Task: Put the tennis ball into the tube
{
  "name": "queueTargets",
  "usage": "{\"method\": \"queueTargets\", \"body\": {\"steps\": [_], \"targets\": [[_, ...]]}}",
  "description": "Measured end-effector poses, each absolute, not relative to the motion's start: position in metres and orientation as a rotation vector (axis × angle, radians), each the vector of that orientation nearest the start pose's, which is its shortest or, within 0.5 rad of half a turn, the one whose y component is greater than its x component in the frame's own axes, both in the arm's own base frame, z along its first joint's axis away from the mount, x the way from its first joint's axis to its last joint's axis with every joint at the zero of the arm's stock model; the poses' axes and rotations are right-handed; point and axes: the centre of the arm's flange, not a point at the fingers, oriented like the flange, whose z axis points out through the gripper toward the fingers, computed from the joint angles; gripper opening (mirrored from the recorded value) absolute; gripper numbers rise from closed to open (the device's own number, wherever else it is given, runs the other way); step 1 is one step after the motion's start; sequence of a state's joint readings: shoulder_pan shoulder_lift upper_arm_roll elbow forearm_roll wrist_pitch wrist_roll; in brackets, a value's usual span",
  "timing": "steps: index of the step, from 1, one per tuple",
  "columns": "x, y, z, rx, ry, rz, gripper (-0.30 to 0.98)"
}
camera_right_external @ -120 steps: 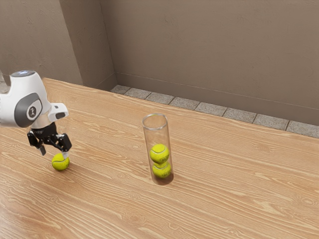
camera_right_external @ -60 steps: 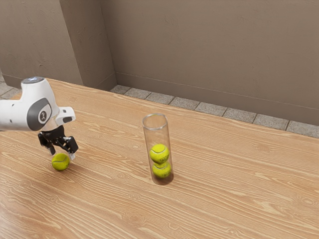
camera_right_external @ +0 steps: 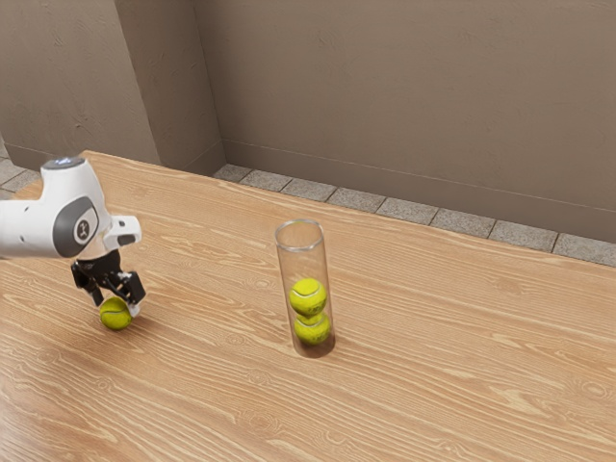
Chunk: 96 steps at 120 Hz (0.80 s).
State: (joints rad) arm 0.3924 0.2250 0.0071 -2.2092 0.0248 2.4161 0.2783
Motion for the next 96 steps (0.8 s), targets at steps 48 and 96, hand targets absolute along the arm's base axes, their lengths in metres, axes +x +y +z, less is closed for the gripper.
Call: {"method": "queueTargets", "body": {"steps": [48, 96], "targets": [[0.507, 0.224, 0.254, -3.138, -0.147, 0.085, 0.54], [0.505, 0.216, 0.284, -3.123, -0.117, 0.028, 0.35]]}}
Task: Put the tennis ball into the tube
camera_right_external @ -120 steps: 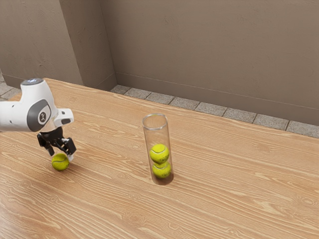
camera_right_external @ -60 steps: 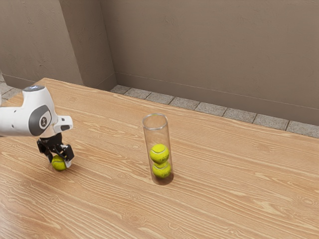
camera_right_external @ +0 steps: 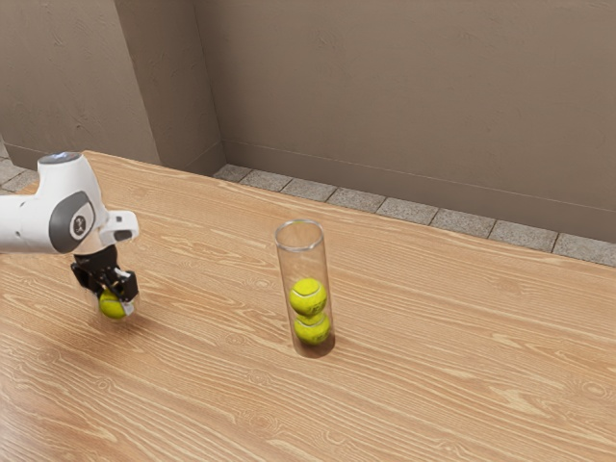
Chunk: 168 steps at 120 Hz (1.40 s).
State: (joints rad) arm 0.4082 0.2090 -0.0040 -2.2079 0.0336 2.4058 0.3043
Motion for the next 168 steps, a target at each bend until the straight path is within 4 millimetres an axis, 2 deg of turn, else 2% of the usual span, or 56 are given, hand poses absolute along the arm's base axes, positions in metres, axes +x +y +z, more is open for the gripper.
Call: {"method": "queueTargets", "body": {"steps": [8, 21, 31, 65, 81, 104, 122, 151, 168], "targets": [[0.505, 0.206, 0.320, -3.110, -0.093, -0.028, 0.33], [0.502, 0.175, 0.399, -3.087, -0.035, -0.133, 0.32], [0.502, 0.143, 0.437, -3.095, 0.016, -0.162, 0.31], [0.512, 0.043, 0.515, -3.123, 0.234, -0.179, 0.30], [0.519, 0.002, 0.544, -3.121, 0.336, -0.215, 0.30], [0.534, -0.032, 0.559, -3.153, 0.402, -0.246, 0.30], [0.560, -0.049, 0.552, -3.193, 0.440, -0.237, 0.31], [0.586, -0.099, 0.541, -3.222, 0.553, -0.224, 0.32], [0.598, -0.105, 0.535, -3.227, 0.555, -0.220, 0.33]]}}
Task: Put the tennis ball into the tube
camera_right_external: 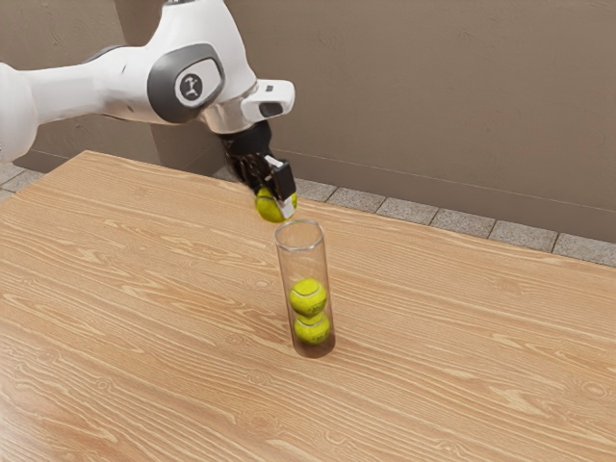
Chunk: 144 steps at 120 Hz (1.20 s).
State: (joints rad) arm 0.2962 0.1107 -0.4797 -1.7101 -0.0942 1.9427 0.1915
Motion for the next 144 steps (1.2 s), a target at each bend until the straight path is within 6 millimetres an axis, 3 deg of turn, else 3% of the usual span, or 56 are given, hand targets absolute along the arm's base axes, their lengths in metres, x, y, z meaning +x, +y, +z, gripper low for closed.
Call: {"method": "queueTargets", "body": {"steps": [62, 80, 112, 134, 144], "targets": [[0.608, -0.136, 0.515, -3.232, 0.578, -0.168, 0.34], [0.607, -0.141, 0.516, -3.232, 0.575, -0.168, 0.50], [0.596, -0.140, 0.535, -3.205, 0.551, -0.188, 0.63], [0.563, -0.119, 0.580, -3.154, 0.441, -0.205, 0.66], [0.549, -0.108, 0.582, -3.146, 0.387, -0.170, 0.67]]}}
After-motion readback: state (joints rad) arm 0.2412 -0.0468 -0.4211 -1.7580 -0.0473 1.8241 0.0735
